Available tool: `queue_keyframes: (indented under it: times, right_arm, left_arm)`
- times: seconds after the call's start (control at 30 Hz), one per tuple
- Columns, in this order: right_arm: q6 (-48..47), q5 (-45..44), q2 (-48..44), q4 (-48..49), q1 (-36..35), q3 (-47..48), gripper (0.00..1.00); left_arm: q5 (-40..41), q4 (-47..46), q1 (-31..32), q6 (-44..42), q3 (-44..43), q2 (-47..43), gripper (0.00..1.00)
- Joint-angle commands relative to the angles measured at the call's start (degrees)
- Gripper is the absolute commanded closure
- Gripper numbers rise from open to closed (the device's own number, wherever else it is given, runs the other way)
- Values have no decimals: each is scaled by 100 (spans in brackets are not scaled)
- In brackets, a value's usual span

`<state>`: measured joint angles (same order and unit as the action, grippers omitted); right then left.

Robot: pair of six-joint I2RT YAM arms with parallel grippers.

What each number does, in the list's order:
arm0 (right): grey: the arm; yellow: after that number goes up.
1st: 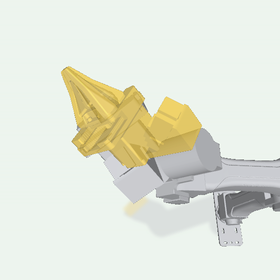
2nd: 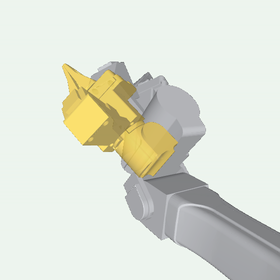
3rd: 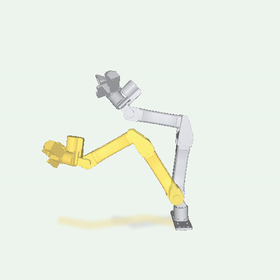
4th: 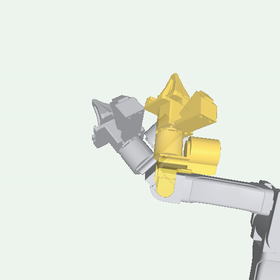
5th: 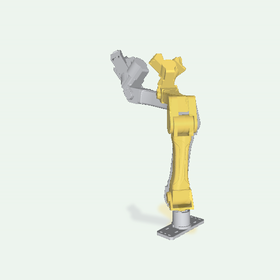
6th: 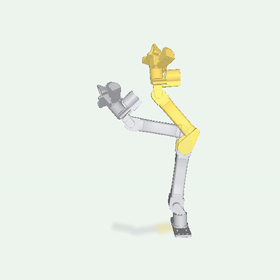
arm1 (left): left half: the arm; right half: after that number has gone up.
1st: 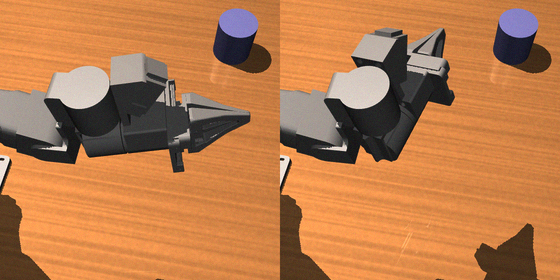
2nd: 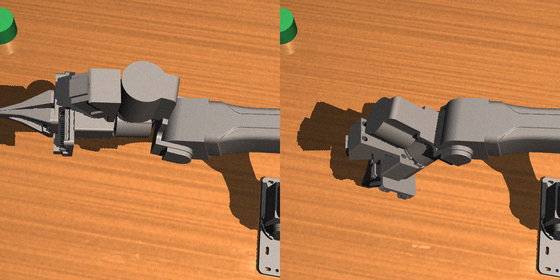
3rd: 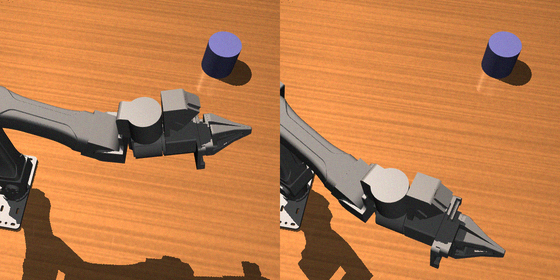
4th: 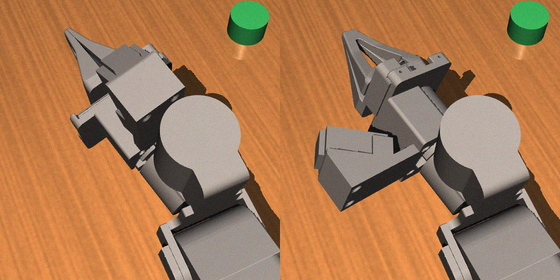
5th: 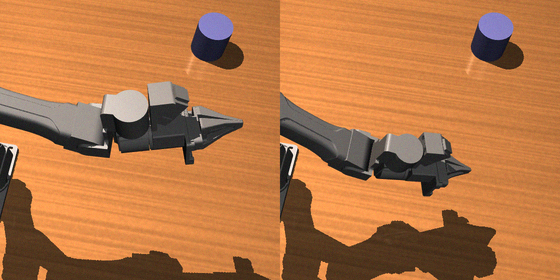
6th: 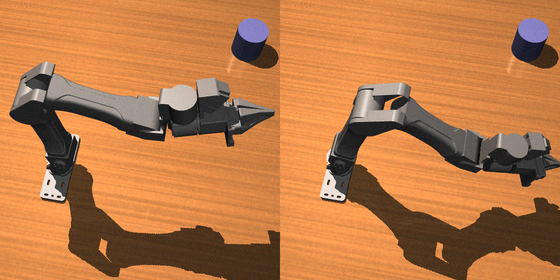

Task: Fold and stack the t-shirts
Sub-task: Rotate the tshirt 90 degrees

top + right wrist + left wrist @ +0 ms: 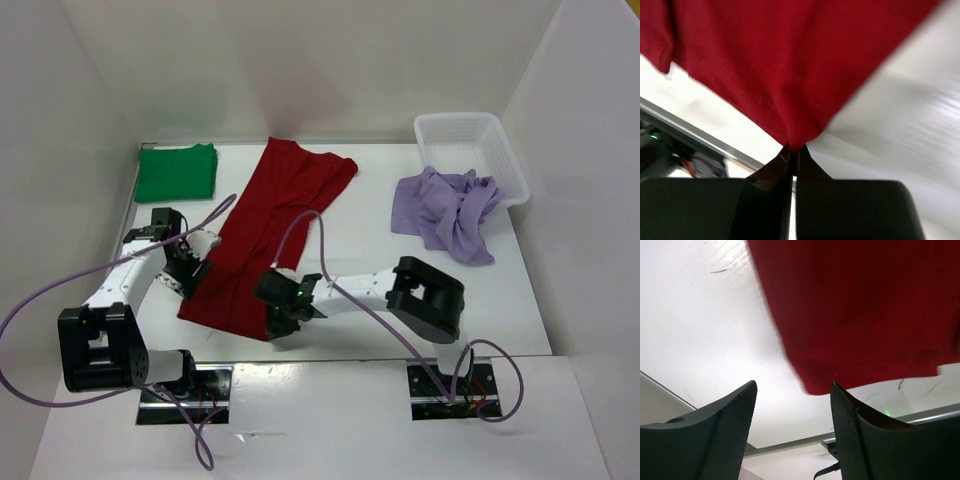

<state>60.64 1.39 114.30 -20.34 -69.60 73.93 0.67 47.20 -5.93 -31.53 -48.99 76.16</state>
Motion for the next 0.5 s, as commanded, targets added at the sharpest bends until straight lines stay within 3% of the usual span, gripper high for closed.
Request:
queue_keyframes:
  times: [0.0,0.17,0.37,0.4,0.47]
  right_arm:
    - [307,-138,-776,-23,114,-922,100]
    - [694,-385,-1927,-601,114,-2171,100]
    - [1116,-446,-3334,-1139,114,-3384,100]
    - [1203,-446,-3692,-1191,114,-3594,91]
    - [1265,-446,-4080,-1376,114,-3736,63]
  left_arm:
    - [-277,298,-22,-82,-251,-347,31]
    - [-462,351,48,-205,-646,-366,27]
    - [-567,404,628,-82,-1016,83,27]
    - [-568,404,716,-82,-1094,83,27]
    - [-620,352,997,-29,-1147,83,27]
